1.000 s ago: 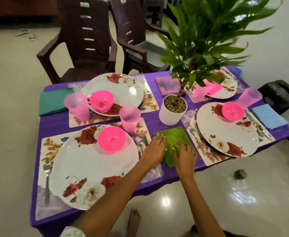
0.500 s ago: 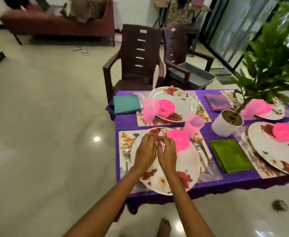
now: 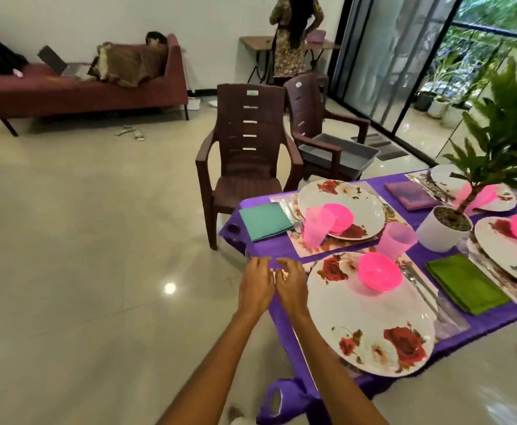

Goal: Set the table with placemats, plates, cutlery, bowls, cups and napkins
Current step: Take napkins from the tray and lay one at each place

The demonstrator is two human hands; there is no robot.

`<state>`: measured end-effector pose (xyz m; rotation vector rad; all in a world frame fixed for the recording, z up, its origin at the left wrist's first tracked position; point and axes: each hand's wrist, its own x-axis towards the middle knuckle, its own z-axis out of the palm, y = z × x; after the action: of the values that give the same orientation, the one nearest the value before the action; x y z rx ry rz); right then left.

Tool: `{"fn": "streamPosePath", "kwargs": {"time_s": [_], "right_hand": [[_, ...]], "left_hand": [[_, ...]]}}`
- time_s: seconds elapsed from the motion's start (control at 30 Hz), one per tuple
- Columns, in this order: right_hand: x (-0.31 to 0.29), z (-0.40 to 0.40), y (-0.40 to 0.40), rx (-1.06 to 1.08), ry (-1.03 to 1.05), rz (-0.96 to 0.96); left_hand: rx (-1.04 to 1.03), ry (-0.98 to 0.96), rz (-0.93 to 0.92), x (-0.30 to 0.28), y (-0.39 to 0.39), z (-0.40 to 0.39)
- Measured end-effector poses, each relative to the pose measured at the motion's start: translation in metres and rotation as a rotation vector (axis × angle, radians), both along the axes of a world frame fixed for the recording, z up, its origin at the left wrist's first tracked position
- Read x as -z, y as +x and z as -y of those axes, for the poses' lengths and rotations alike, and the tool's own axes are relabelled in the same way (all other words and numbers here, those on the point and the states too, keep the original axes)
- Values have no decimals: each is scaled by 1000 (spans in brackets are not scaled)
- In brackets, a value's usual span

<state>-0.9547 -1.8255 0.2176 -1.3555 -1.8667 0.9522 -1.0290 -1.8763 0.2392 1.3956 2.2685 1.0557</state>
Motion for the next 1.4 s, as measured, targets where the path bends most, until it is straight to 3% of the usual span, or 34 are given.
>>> {"fn": "streamPosePath", "kwargs": {"time_s": [0.27,0.53,0.8,0.93,1.13,1.27,1.4], "right_hand": [[19,-75,-92,157,43,-80],[25,-195,-160,455,-54,5],[14,-272,-181,788,-82,78],[18,-288,-191,949,-73,94],[14,-295,-204,1260,-20,38],[16,-303,-199,1302,-61,26],[23,-331,-187,1352,-57,15]], "left_hand": [[162,-116,-69,21,-100,-97],[427,-226,-117,20,-171,-226],[734,-274,-335,22,-212,-319],[1018,-107,-537,34,-229,-366],[1220,-15,-429,45,-226,-423],[1298,49,-241,43,-202,-456],[1344,-59,-103,64,-164,-504]]}}
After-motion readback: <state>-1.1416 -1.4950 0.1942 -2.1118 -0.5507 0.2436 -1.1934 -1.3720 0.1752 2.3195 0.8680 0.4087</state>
